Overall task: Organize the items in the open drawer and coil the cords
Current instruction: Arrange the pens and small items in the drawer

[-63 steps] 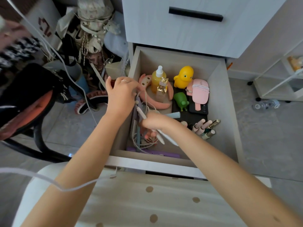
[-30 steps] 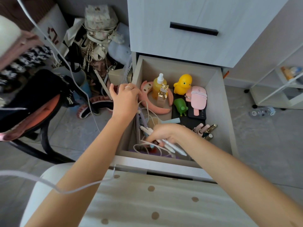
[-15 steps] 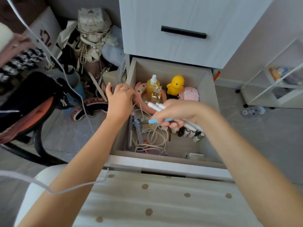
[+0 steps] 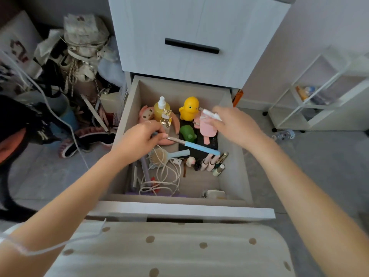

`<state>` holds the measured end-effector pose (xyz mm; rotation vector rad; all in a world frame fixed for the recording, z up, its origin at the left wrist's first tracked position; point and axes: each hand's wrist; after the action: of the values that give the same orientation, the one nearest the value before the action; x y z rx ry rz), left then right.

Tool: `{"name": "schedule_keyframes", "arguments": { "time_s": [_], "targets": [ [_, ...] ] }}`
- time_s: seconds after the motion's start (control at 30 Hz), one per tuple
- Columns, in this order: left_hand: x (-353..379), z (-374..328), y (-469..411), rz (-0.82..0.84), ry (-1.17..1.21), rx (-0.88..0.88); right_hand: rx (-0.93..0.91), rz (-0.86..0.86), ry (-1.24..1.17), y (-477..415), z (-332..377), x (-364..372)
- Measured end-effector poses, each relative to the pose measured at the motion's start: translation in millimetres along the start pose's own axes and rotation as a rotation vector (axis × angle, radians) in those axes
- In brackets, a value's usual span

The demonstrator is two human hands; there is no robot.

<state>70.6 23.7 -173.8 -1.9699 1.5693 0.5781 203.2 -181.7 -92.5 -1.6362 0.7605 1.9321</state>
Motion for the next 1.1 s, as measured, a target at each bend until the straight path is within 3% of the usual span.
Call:
{"name": "schedule_keyframes", "arguments": {
  "time_s": [0.07, 0.2, 0.3, 0.4, 0.47, 0.53, 0.57, 0.6, 0.7, 0.77, 0.93, 1.1],
  "targets": [
    [7.0, -7.3, -7.0, -0.02, -0.074, 0.027, -0.044, -0.079, 0.049, -7.0, 3.7, -5.0],
    [25.8, -21.2, -23.8, -0.095, -0.007, 0.047, -0.263, 0.111, 0.183, -17.6, 29.4, 0.9],
    [31.5, -27.3, -38.9, -0.156, 0.171, -0.026, -0.301, 0.154, 0.15, -30.0, 30.0, 5.3],
    [33.1, -33.8, -42.8, -0.182, 0.472, -0.116, -0.315, 0.243, 0.123, -42.4, 19.0, 6.4],
    [36.0, -37.7, -44.3, -0.185, 0.765, -0.171, -0.345, 0.182, 0.237, -48.9, 10.5, 6.5],
    [46.0, -33.6, -47.9, -0.206, 1.001, -0.354, -0.295, 0.074, 0.183, -55.2, -2.1, 4.7],
    [53.7, -27.4, -48.5, -0.203, 0.931, -0.457, -0.252, 0.038, 0.086, -58.8, -9.4, 3.9],
    [61.1, -21.6, -46.1, -0.132, 0.702, -0.511, -0.212, 0.012, -0.004, -61.6, -15.1, 3.5],
    [85.6, 12.4, -35.4, 0.277, 0.008, -0.356, -0.133, 0.033, -0.285, -66.4, -18.8, 10.1],
    [94.8, 24.8, -34.8, 0.345, -0.223, -0.285, -0.126, 0.108, -0.463, -69.5, -11.5, 17.3],
    [108.3, 29.4, -39.2, 0.321, -0.344, -0.233, -0.059, 0.11, -0.695, -85.3, -9.8, 16.9],
    [101.9, 36.7, -36.4, 0.421, -0.356, -0.253, -0.132, 0.221, -0.565, -89.3, -2.0, 42.0]
  ]
}}
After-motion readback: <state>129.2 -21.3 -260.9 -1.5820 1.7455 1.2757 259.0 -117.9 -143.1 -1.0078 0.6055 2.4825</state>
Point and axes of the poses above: each hand's wrist, its own y-axis away from the middle knuckle, its own x-axis out of the palm, z = x × y, and after that the axes turned 10 degrees about y, right-handed
